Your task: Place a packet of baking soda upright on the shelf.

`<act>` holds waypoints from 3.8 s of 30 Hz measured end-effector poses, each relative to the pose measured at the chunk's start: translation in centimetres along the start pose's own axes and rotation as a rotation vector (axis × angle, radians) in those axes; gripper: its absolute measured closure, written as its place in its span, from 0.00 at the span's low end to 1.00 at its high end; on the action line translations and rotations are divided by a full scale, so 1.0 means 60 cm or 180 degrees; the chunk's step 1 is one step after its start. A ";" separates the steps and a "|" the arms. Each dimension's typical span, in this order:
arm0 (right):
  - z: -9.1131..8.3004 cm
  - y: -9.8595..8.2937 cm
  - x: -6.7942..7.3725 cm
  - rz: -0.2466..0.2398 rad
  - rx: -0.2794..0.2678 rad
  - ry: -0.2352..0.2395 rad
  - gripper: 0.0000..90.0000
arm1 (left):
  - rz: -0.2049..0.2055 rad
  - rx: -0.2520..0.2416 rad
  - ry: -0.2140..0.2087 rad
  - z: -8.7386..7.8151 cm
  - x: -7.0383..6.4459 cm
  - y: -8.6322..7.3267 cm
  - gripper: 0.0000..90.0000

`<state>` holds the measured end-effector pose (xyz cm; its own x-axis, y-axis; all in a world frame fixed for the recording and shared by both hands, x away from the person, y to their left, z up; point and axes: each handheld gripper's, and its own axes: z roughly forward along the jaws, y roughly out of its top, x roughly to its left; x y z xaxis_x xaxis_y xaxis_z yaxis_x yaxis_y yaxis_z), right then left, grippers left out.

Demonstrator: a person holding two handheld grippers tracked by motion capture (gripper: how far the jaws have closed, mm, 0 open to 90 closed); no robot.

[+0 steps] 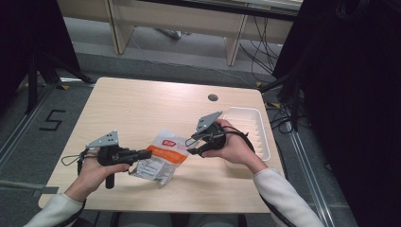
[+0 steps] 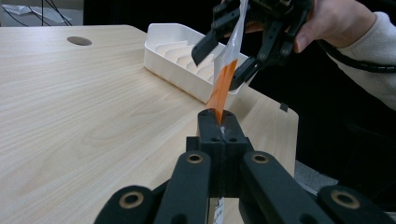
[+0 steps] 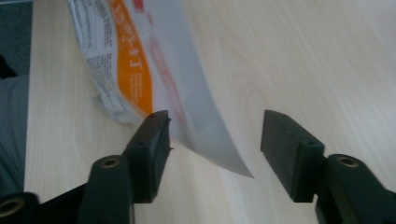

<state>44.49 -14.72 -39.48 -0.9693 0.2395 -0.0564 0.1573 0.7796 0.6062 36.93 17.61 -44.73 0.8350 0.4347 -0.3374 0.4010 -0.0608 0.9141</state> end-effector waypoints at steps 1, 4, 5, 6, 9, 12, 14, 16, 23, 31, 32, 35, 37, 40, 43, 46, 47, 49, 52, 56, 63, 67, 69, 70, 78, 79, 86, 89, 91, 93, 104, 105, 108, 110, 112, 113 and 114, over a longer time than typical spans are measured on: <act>0.004 -0.002 0.000 -0.0015 0.0035 0.0058 0.59 | 0.0013 -0.0008 -0.0009 0.000 0.000 0.000 1.00; 0.007 -0.004 0.004 -0.0008 0.0112 0.0231 0.77 | 0.0010 0.0000 0.0023 0.000 0.000 0.000 1.00; 0.006 -0.004 0.007 -0.0007 0.0145 0.0268 0.81 | 0.0011 -0.0006 0.0015 0.000 0.002 0.000 1.00; 0.004 -0.004 0.008 -0.0032 0.0178 0.0297 0.86 | 0.0007 -0.0010 0.0024 0.000 0.002 -0.001 1.00; 0.000 -0.004 0.014 -0.0095 0.0271 0.0369 0.92 | 0.0005 -0.0021 0.0028 0.000 0.003 -0.001 1.00; -0.004 -0.005 0.019 -0.0053 0.0302 0.0428 0.94 | 0.0014 -0.0019 0.0029 0.000 0.003 -0.001 1.00; -0.004 -0.007 0.019 -0.0036 0.0322 0.0430 0.92 | 0.0000 -0.0027 0.0020 0.001 0.003 -0.001 1.00; 0.001 -0.008 0.018 -0.0055 0.0258 0.0432 0.89 | -0.0008 -0.0031 0.0025 0.000 0.003 -0.002 1.00; -0.002 -0.005 0.016 -0.0024 0.0200 0.0473 1.00 | -0.0013 -0.0078 0.0001 -0.001 0.010 -0.005 1.00; -0.034 0.020 0.022 0.0031 0.0347 0.0514 1.00 | 0.0043 0.0014 0.0057 0.012 0.005 -0.011 0.99; -0.038 0.024 0.022 0.0017 0.0361 0.0513 1.00 | 0.0064 0.0047 0.0075 0.014 0.004 -0.013 0.99; -0.052 0.038 0.022 0.0005 0.0448 0.0437 1.00 | 0.0105 0.0126 0.0113 0.023 -0.001 -0.016 0.98; -0.062 0.047 0.021 0.0048 0.0475 0.0486 1.00 | 0.0177 0.0164 0.0122 0.028 -0.003 -0.018 0.97; -0.072 0.060 0.021 0.0040 0.0516 0.0468 1.00 | 0.0224 0.0208 0.0175 0.034 -0.006 -0.020 0.92; -0.077 0.074 0.017 -0.0086 0.0530 0.0430 1.00 | 0.0217 0.0224 0.0248 0.034 -0.008 -0.022 0.84; -0.087 0.084 0.018 -0.0059 0.0567 0.0379 1.00 | 0.0241 0.0227 0.0321 0.031 -0.009 -0.023 0.70; -0.089 0.086 0.016 -0.0147 0.0561 0.0405 1.00 | 0.0235 0.0227 0.0385 0.026 -0.011 -0.026 0.66; -0.098 0.089 0.017 -0.0060 0.0603 0.0347 1.00 | 0.0305 0.0292 0.0477 0.019 -0.016 -0.033 0.57; -0.110 0.089 0.011 -0.0042 0.0624 0.0336 1.00 | 0.0332 0.0385 0.0579 0.008 -0.024 -0.049 0.51; -0.124 0.087 0.003 -0.0082 0.0616 0.0311 1.00 | 0.0259 0.0393 0.0665 -0.011 -0.032 -0.065 0.48; -0.144 0.086 -0.007 0.0009 0.0697 0.0257 1.00 | 0.0129 0.0312 0.0785 -0.036 -0.045 -0.085 0.45; -0.157 0.088 -0.013 0.0052 0.0689 0.0264 1.00 | 0.0186 0.0320 0.0823 -0.035 -0.043 -0.085 0.44; -0.163 0.089 -0.018 0.0033 0.0658 0.0262 1.00 | 0.0142 0.0336 0.0838 -0.032 -0.044 -0.087 0.43; -0.166 0.090 -0.019 0.0049 0.0647 0.0255 1.00 | 0.0149 0.0336 0.0824 -0.031 -0.044 -0.087 0.43; -0.190 0.097 -0.035 0.0013 0.0650 0.0170 1.00 | 0.0118 0.0303 0.0843 -0.032 -0.041 -0.088 0.42; -0.193 0.097 -0.037 0.0002 0.0646 0.0170 1.00 | 0.0118 0.0303 0.0843 -0.032 -0.041 -0.088 0.42; -0.216 0.094 -0.052 0.0051 0.0638 0.0113 1.00 | 0.0176 0.0326 0.0791 -0.032 -0.039 -0.087 0.41; -0.224 0.090 -0.058 0.0073 0.0648 0.0096 1.00 | 0.0105 0.0319 0.0818 -0.031 -0.041 -0.088 0.41; -0.230 0.087 -0.060 0.0111 0.0668 0.0088 1.00 | 0.0094 0.0316 0.0818 -0.031 -0.040 -0.089 0.41; -0.236 0.084 -0.064 0.0082 0.0672 0.0068 1.00 | 0.0095 0.0326 0.0841 -0.031 -0.041 -0.089 0.41; -0.264 0.066 -0.075 0.0053 0.0786 0.0071 1.00 | 0.0050 0.0294 0.0834 -0.031 -0.039 -0.089 0.42; -0.267 0.064 -0.075 0.0102 0.0797 0.0047 1.00 | 0.0061 0.0299 0.0836 -0.031 -0.038 -0.089 0.42; -0.277 0.055 -0.077 0.0123 0.0833 0.0029 1.00 | 0.0078 0.0303 0.0833 -0.032 -0.038 -0.089 0.41; -0.282 0.051 -0.079 0.0123 0.0833 0.0030 1.00 | 0.0083 0.0311 0.0833 -0.031 -0.037 -0.089 0.41; -0.286 0.048 -0.080 0.0140 0.0838 0.0029 1.00 | 0.0086 0.0317 0.0836 -0.032 -0.037 -0.089 0.41; -0.286 0.046 -0.083 0.0058 0.0806 0.0021 1.00 | 0.0085 0.0314 0.0839 -0.032 -0.037 -0.089 0.41; -0.288 0.045 -0.083 0.0066 0.0840 0.0045 1.00 | 0.0085 0.0312 0.0844 -0.032 -0.037 -0.089 0.41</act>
<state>46.49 -23.81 -23.85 -0.9676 0.2502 -0.0340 0.2191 0.8990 0.3791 32.22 18.67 -48.42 0.7233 0.6507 -0.2311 0.4256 -0.1565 0.8913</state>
